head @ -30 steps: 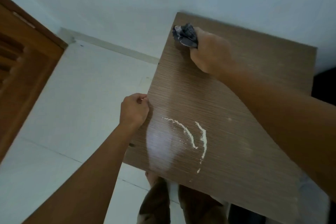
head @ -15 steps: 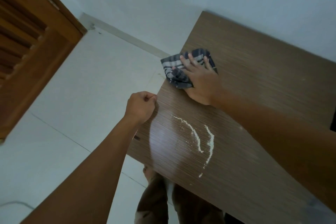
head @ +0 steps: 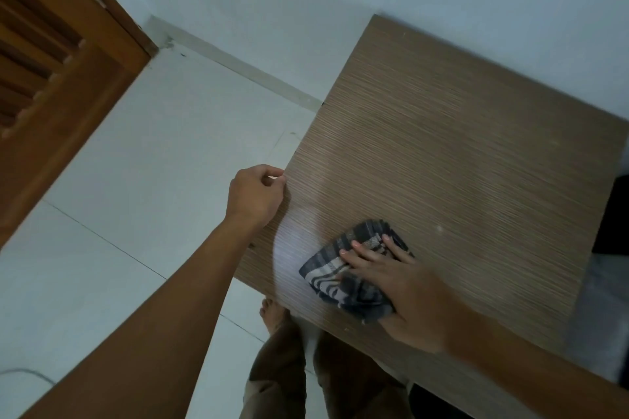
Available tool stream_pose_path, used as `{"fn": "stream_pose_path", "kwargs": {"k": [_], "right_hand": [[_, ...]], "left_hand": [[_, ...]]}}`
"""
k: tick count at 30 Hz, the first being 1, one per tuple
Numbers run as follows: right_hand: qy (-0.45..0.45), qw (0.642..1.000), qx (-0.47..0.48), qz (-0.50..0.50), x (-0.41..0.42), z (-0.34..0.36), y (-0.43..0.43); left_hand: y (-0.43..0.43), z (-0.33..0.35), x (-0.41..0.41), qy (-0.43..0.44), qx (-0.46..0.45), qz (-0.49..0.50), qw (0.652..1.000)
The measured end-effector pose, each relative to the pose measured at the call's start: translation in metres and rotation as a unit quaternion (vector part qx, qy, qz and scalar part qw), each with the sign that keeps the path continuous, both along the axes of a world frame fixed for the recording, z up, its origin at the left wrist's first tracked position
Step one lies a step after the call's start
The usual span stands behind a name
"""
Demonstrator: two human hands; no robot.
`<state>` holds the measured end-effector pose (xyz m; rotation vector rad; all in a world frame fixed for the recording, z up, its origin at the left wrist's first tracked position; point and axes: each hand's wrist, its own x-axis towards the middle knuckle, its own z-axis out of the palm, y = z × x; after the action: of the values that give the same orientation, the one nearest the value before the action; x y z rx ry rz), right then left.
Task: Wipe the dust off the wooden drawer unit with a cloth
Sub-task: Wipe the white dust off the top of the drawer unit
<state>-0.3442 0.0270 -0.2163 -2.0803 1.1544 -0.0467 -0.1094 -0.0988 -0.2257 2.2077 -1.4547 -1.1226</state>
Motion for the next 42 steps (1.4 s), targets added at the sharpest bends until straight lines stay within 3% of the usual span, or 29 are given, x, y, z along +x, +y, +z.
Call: {"fn": "stream_pose_path", "kwargs": {"k": [5,9,14,17,22,27,30,34,36,39,42], "right_hand": [[-0.113,0.963,0.161,-0.183,-0.009,0.053,-0.024],[-0.097,0.965,0.143,-0.198,-0.004,0.077,-0.076],[0.016,0.991,0.0,-0.132,0.026,0.065,-0.128],[0.101,0.99,-0.004,-0.097,0.048,0.024,-0.134],[0.156,0.976,-0.127,0.079,0.079,-0.018,-0.103],[0.077,0.969,-0.136,0.189,0.077,-0.017,-0.065],[0.054,0.97,-0.111,0.209,0.056,-0.011,-0.04],[0.076,0.97,-0.053,0.224,0.026,-0.002,-0.002],[0.055,0.982,-0.011,0.18,0.013,0.004,0.014],[-0.029,0.997,0.074,0.023,0.001,0.031,0.024],[-0.108,0.97,0.166,-0.139,-0.013,0.067,0.022]], "left_hand": [[0.003,-0.003,0.004,0.022,0.014,0.021,0.999],[0.005,-0.002,0.008,0.046,0.03,0.022,0.998],[0.002,0.005,0.012,0.148,0.099,0.111,0.978],[0.001,0.014,0.017,0.239,0.139,0.204,0.939],[0.003,0.015,0.032,0.3,0.162,0.269,0.901],[0.012,0.012,0.037,0.201,0.16,0.141,0.956],[0.02,0.008,0.033,0.108,0.102,0.027,0.989],[0.036,0.0,0.014,0.026,0.023,-0.121,0.992],[0.044,-0.005,0.001,-0.002,0.017,-0.177,0.984],[0.052,-0.006,-0.014,-0.093,0.06,-0.242,0.964],[0.053,-0.001,-0.023,-0.122,0.092,-0.257,0.954]]}}
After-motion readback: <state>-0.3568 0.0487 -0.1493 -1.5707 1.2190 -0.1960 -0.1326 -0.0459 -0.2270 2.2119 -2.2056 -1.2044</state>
